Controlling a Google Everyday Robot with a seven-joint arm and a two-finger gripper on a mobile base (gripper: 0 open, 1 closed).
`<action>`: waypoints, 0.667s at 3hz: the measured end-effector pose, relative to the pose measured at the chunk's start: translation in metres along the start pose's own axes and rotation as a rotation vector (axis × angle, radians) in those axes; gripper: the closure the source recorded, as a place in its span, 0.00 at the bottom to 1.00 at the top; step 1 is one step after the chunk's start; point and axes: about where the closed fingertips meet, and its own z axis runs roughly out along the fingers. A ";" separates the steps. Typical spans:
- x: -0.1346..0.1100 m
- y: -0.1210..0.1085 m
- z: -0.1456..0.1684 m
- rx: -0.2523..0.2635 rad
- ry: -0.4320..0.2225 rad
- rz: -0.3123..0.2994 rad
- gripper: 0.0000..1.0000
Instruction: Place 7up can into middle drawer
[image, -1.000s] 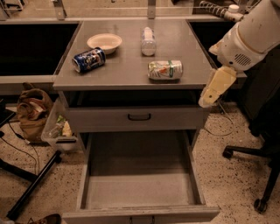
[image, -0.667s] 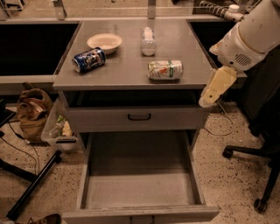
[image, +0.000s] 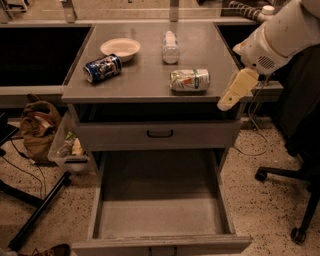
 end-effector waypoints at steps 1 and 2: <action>-0.013 -0.030 0.030 0.012 -0.046 0.011 0.00; -0.025 -0.051 0.062 -0.007 -0.075 0.014 0.00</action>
Offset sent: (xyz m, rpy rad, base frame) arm 0.1226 0.0411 -0.0381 0.1120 -0.0120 0.0327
